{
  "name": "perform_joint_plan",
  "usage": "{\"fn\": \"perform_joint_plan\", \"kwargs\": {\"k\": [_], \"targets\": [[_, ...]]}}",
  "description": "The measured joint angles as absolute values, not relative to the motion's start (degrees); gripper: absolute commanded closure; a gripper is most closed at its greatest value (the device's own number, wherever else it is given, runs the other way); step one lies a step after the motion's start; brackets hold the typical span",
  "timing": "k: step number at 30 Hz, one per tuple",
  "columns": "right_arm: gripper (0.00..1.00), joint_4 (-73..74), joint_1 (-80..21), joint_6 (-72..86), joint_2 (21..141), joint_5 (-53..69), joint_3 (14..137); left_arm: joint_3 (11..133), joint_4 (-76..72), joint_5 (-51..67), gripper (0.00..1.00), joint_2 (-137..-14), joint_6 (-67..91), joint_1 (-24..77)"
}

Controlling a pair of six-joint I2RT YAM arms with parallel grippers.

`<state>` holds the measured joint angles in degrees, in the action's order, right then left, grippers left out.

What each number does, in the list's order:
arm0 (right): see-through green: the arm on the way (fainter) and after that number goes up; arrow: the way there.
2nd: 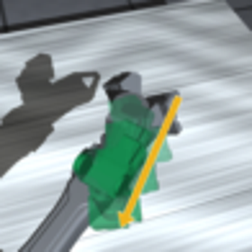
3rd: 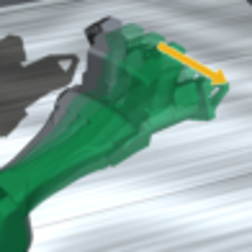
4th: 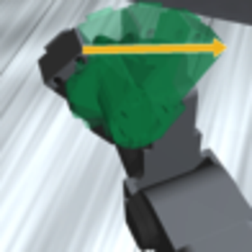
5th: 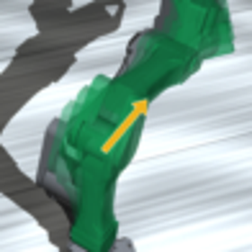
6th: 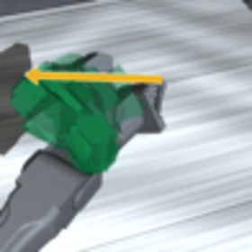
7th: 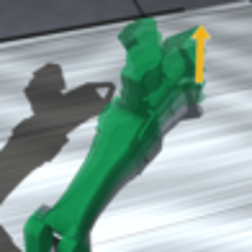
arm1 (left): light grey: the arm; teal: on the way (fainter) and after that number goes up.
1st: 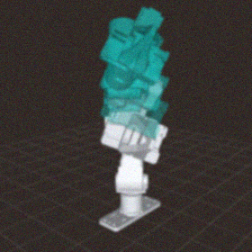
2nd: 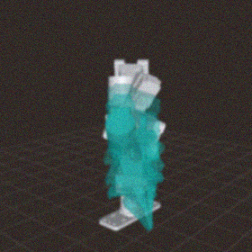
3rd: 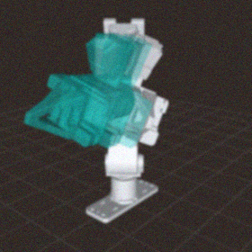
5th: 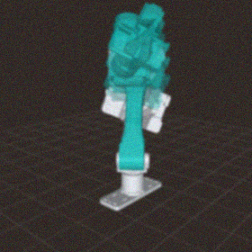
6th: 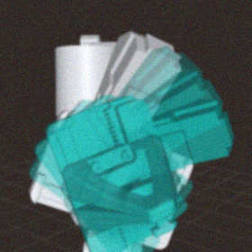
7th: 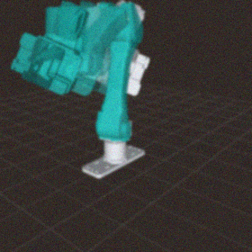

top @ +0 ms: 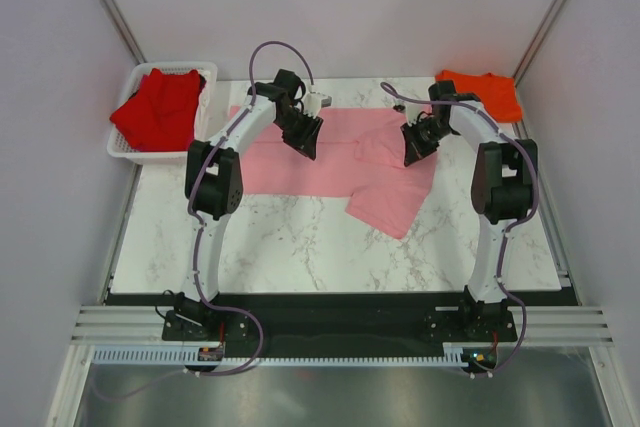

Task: Fold and stack the t-shirts
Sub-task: Fold the tshirt

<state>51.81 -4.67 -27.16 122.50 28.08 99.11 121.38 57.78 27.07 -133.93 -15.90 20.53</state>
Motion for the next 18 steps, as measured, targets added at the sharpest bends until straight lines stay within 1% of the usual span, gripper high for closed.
{"fn": "perform_joint_plan", "kwargs": {"k": [1, 4, 5, 6, 12, 17, 18], "targets": [[0.97, 52.0, -4.6, -26.8, 122.4, 28.2, 99.0, 121.4, 57.8, 27.1, 0.59, -133.9, -15.9, 20.5], [0.76, 52.4, -4.6, -25.9, 122.1, 28.2, 99.1, 121.4, 57.8, 27.1, 0.59, -133.9, -15.9, 20.5], [0.67, 53.1, -4.6, -25.6, 122.0, 28.1, 99.4, 121.4, 57.8, 27.1, 0.59, -133.9, -15.9, 20.5], [0.65, 53.8, -4.6, -25.4, 122.0, 28.0, 99.7, 121.4, 57.8, 27.0, 0.59, -133.9, -15.9, 20.5], [0.64, 58.5, -4.7, -25.8, 120.3, 26.9, 106.4, 121.4, 57.8, 25.5, 0.59, -133.9, -15.9, 20.5], [0.72, 55.1, -6.0, -27.4, 115.2, 25.6, 108.3, 121.4, 57.8, 23.7, 0.59, -133.9, -15.9, 19.9], [0.72, 54.1, -6.8, -28.0, 114.8, 25.2, 108.2, 121.2, 57.7, 23.2, 0.59, -133.8, -15.9, 19.8]]}}
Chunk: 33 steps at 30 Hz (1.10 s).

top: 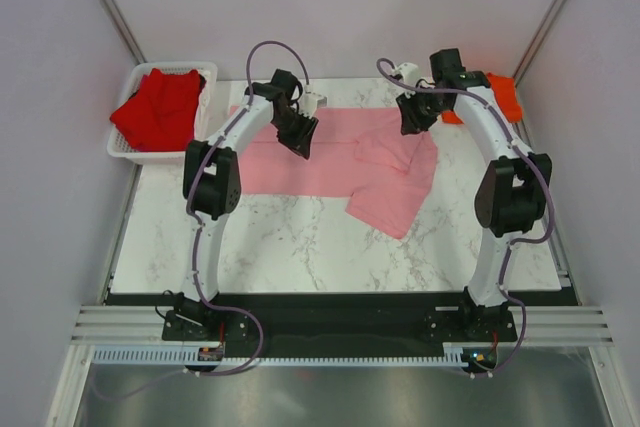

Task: Fold and stack the t-shirts
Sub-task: Fold the tshirt

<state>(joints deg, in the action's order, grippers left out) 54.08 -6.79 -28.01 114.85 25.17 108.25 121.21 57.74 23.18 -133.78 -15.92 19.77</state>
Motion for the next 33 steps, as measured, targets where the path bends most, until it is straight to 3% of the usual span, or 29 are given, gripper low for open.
{"fn": "perform_joint_plan", "kwargs": {"k": [11, 33], "targets": [[0.71, 46.3, -22.1, -34.6, 120.4, 22.4, 104.3, 111.6, 57.7, 19.6, 0.58, -126.9, -15.9, 13.3], [0.69, 40.7, -22.9, -35.4, 131.2, 16.5, 109.0, 106.7, 57.8, 19.0, 0.59, -125.5, -16.3, 8.2]]}}
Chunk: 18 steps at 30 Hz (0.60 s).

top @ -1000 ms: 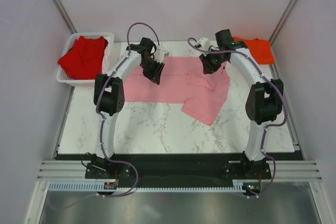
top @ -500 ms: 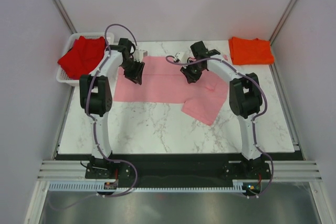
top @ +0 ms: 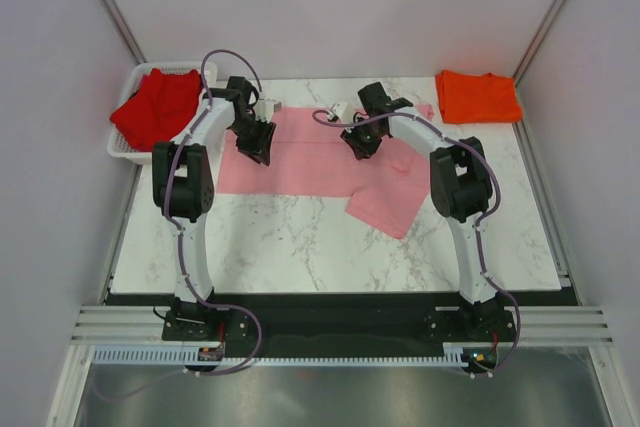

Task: Fold and stack the t-shirts
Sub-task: Fold the tshirt

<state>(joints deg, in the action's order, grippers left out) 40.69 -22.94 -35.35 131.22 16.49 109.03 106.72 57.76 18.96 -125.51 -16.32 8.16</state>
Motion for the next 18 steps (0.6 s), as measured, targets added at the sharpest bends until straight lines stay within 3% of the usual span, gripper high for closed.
{"fn": "perform_joint_plan", "kwargs": {"k": [13, 18], "targets": [[0.75, 40.1, -23.2, -35.3, 132.7, 15.9, 109.7, 106.7, 57.7, 19.0, 0.6, -125.5, -16.3, 8.1], [0.93, 39.8, -23.4, -35.0, 133.3, 15.4, 109.9, 106.7, 57.8, 19.0, 0.6, -125.5, -16.3, 8.1]]}}
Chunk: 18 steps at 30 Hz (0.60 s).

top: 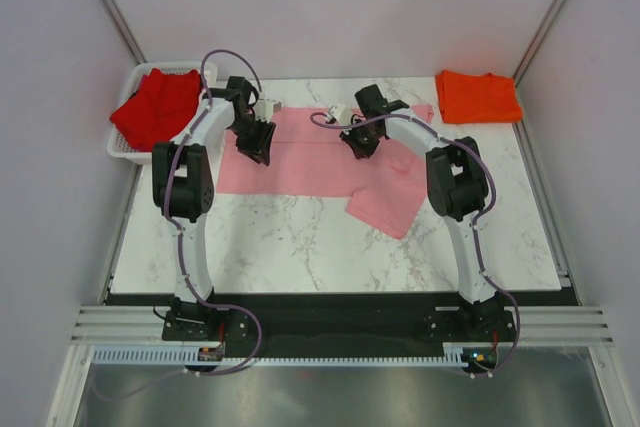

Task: Fold and stack the t-shirts
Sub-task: Fold the tshirt

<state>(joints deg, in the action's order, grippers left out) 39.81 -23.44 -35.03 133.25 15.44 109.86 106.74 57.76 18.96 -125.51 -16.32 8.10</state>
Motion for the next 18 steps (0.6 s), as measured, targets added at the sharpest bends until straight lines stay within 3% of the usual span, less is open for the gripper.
{"fn": "perform_joint_plan", "kwargs": {"k": [2, 18], "targets": [[0.97, 39.8, -23.5, -35.0, 133.3, 15.3, 109.9, 106.7, 57.8, 19.0, 0.6, -125.5, -16.3, 8.1], [0.93, 39.7, -24.3, -34.9, 128.2, 14.5, 109.1, 107.7, 57.7, 19.2, 0.6, -125.6, -16.3, 8.1]]}}
